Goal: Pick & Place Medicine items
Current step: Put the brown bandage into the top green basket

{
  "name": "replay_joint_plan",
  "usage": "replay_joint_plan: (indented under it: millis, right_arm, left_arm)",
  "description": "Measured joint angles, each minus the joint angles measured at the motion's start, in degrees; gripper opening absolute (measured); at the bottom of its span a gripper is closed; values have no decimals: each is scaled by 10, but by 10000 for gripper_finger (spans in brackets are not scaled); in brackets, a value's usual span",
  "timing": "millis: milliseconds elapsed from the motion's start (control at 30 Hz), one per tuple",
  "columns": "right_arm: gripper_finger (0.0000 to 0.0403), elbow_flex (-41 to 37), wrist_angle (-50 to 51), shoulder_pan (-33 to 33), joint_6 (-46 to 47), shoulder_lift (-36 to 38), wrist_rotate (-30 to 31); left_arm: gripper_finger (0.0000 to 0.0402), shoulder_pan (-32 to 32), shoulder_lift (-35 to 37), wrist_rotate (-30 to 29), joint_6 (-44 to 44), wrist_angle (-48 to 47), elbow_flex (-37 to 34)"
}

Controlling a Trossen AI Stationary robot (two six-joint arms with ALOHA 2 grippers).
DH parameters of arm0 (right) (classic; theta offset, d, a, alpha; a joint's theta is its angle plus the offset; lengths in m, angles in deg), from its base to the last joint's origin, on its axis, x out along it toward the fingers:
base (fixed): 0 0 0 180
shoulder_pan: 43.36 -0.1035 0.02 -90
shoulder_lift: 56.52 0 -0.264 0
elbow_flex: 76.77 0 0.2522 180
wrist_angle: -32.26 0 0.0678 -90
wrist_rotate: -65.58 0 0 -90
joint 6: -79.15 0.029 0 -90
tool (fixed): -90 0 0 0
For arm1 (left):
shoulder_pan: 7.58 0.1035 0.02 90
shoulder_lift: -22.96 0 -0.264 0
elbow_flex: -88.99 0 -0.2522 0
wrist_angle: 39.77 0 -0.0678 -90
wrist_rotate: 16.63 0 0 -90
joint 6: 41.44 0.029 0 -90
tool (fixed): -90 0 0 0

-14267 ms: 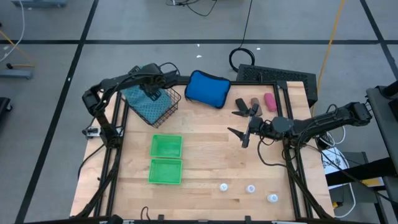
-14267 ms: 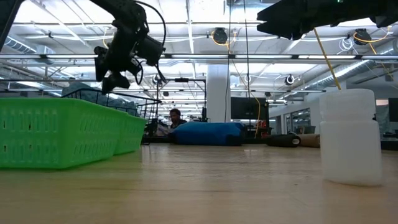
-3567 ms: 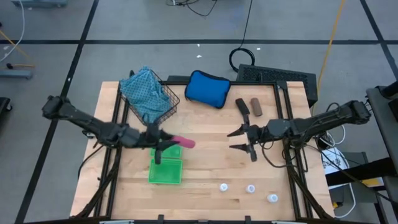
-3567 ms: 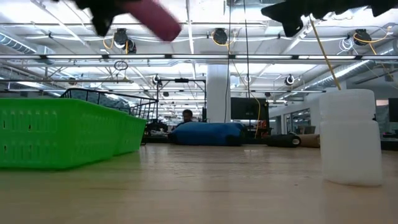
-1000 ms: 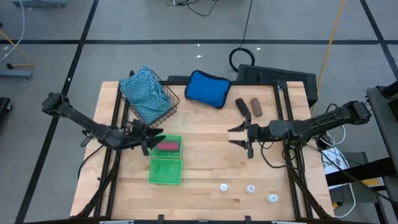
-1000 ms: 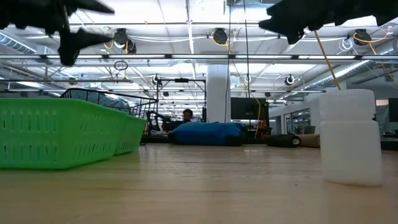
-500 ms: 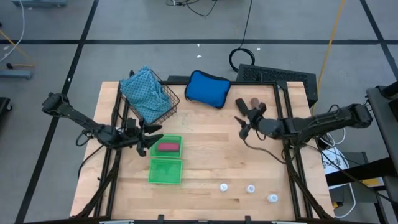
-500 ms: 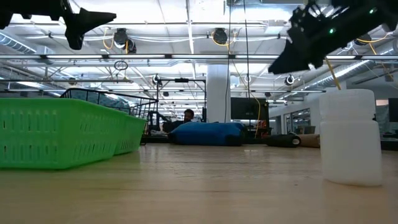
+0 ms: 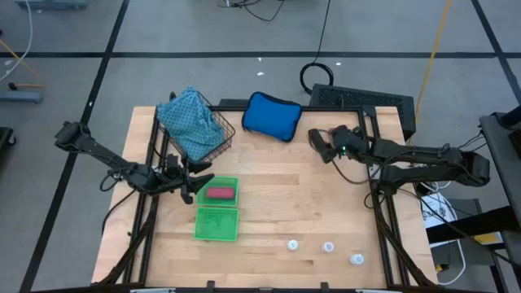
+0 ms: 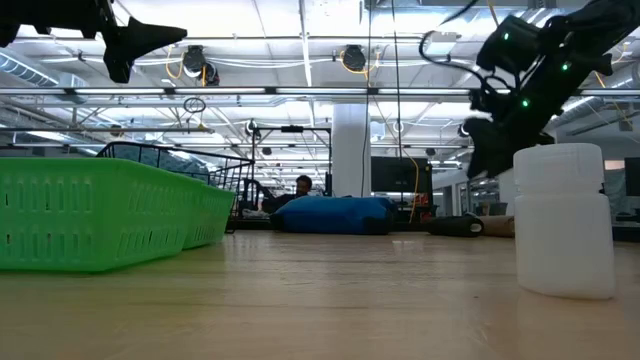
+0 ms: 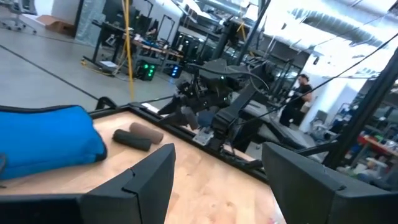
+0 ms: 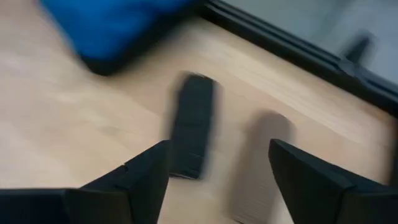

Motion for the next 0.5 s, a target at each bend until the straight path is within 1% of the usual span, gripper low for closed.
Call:
replay_joint_plan:
  millis: [100,200,367,500]
  right_arm:
    - [277,-13,13,48,8,0,-1]
    - [281,-39,9,88,29,0,-30]
    - [275,-103,-57,124,52,0,-75]
    - [273,-150,-124,135,61,0,-89]
  left_arm:
    - [250,7,0,-2,-3,-10,0]
    - [250,14,0,-2,-8,-17,0]
    - [250,26,0,-1,-9,-17,0]
    - [250,32,0,-1,-9,-18,0]
